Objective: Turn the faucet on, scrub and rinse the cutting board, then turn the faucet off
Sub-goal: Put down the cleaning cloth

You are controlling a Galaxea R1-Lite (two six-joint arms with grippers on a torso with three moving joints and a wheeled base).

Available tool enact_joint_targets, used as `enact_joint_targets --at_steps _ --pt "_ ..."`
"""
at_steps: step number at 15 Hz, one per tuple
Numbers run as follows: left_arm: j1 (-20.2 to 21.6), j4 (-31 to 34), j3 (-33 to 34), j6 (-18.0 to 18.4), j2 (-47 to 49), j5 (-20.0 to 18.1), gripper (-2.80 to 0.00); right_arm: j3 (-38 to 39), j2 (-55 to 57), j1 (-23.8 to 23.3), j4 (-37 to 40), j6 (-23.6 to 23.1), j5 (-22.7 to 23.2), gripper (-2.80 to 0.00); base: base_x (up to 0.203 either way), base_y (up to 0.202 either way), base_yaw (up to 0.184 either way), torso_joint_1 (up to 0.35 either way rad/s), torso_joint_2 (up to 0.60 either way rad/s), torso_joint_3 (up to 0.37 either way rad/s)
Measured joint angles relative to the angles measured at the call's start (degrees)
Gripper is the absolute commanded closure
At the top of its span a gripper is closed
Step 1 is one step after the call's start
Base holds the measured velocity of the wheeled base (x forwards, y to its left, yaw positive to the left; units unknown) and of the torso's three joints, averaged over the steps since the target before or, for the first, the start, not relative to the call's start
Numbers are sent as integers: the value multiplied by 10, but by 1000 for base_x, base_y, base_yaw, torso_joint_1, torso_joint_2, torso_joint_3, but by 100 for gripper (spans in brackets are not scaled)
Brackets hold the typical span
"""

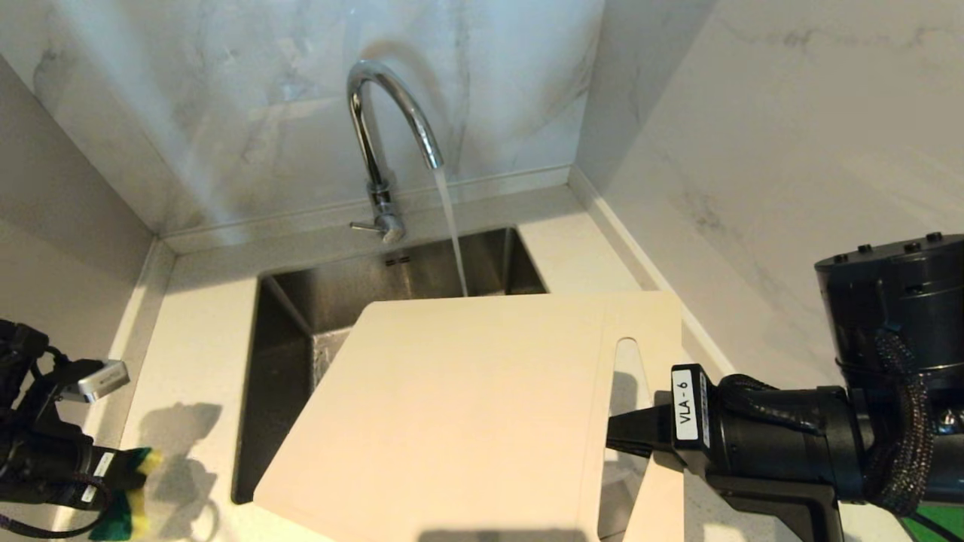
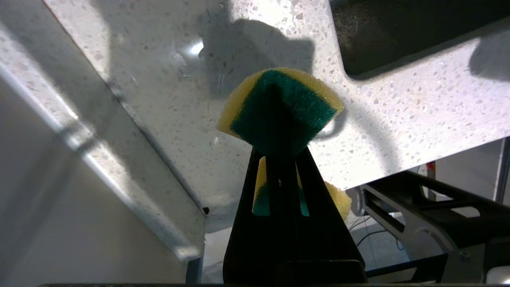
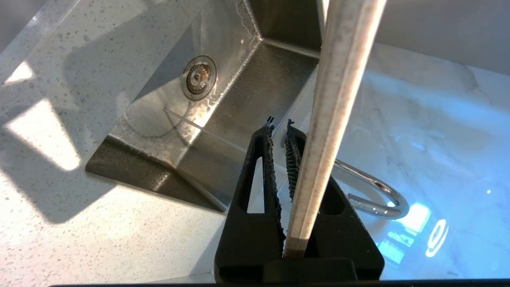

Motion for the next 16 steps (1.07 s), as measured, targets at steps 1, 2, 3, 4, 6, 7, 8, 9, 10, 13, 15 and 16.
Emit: enact_joint_targets --at_steps 1,2,3,4,6,7,8,9,10,13,15,16 --pt "0 -12 6 -2 9 0 0 -1 0 0 0 0 0 0 0 0 0 0 0 0" --pt "0 -23 10 -2 18 -1 0 -1 0 -1 0 0 0 0 0 0 0 0 0 0" --pt "0 -42 13 -3 29 0 0 -1 0 -2 0 0 0 0 0 0 0 0 0 0" --pt "0 -62 15 -3 43 2 0 -1 0 -3 0 0 1 0 0 0 0 0 0 0" --pt "0 -101 15 2 67 11 0 0 -2 -4 0 0 1 0 0 0 0 0 0 0" --pt "0 -104 14 5 77 20 0 1 -2 -4 0 0 1 0 0 0 0 0 0 0" --pt "1 -105 9 5 86 28 0 3 -3 -4 0 -1 1 0 0 0 0 0 0 0" --pt "1 -105 3 5 95 33 0 3 -3 -4 0 -1 1 0 0 0 0 0 0 0" --pt "1 -105 -3 4 106 33 0 4 -3 -4 0 0 1 0 0 0 0 0 0 0" --pt "1 -105 -21 4 132 36 0 4 -3 -6 0 -1 1 0 0 0 0 0 0 0" --pt "1 -105 -29 3 146 36 0 11 -3 -6 0 -1 1 0 0 0 0 0 0 0" --pt "1 -105 -34 1 153 36 0 13 -3 -7 0 -1 1 0 0 0 0 0 0 0"
